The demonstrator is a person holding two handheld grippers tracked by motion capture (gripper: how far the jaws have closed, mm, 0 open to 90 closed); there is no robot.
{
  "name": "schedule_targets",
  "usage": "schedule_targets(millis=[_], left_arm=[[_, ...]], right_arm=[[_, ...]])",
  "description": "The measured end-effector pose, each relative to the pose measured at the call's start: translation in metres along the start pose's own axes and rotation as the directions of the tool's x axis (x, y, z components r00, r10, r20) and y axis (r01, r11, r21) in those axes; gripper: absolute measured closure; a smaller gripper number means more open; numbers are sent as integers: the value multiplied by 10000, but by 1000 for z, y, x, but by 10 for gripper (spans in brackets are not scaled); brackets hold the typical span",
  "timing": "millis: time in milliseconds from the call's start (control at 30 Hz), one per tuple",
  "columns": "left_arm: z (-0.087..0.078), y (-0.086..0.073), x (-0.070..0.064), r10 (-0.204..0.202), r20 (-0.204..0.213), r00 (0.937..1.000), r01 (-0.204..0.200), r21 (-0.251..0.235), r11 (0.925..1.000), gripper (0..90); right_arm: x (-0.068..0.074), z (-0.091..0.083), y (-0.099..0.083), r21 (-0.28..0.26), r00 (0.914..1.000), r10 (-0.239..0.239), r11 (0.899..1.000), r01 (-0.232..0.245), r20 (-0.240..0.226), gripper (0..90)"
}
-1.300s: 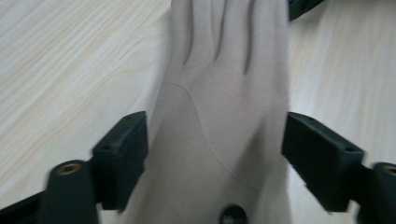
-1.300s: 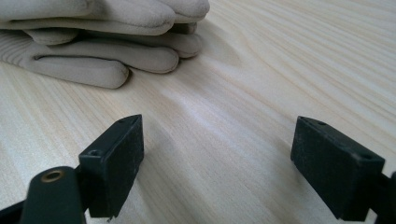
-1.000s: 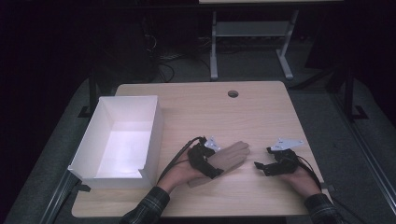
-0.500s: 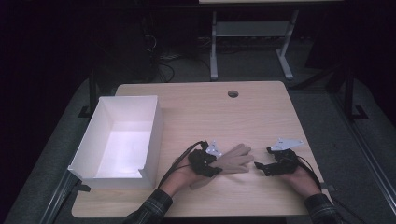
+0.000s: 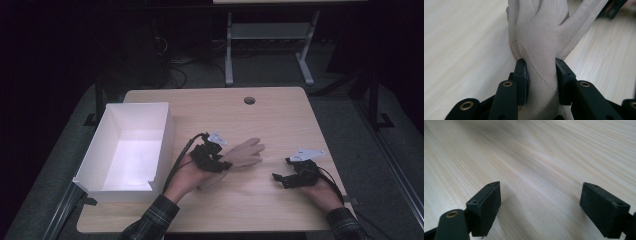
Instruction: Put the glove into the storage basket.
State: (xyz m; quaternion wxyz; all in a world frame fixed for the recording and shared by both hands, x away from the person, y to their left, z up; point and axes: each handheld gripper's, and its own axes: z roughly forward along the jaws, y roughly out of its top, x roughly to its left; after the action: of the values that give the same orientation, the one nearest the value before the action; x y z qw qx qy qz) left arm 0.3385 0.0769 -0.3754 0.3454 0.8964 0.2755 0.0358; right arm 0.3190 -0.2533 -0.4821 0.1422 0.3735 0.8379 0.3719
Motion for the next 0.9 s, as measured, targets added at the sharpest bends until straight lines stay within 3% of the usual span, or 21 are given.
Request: schedule_targets(millis=[233,333,567,733,900], left_arm=[[-47,18,16,-415,-350,9985,394,-594,9975,666],[-68,21,24,-337,-642,9974,296,-637,9975,667],[-109,10,48,-1050,-1277,9862,894,-1221,9885,667],[-136,-11,67,-1655,-1885,9680,1349,-1652,9770,666],[-155,-40,84,-2295,-2562,9390,1866,-1809,9656,665]], right_arm=[[0,0,0,-9,10000,35,10000,-35,-12,167],[0,0,0,-9,10000,37,10000,-37,-12,167],[0,0,0,6,10000,26,10000,-26,-7,167],[0,0,0,-2,10000,6,10000,-6,-3,167],[0,0,0,-4,10000,23,10000,-23,14,167]])
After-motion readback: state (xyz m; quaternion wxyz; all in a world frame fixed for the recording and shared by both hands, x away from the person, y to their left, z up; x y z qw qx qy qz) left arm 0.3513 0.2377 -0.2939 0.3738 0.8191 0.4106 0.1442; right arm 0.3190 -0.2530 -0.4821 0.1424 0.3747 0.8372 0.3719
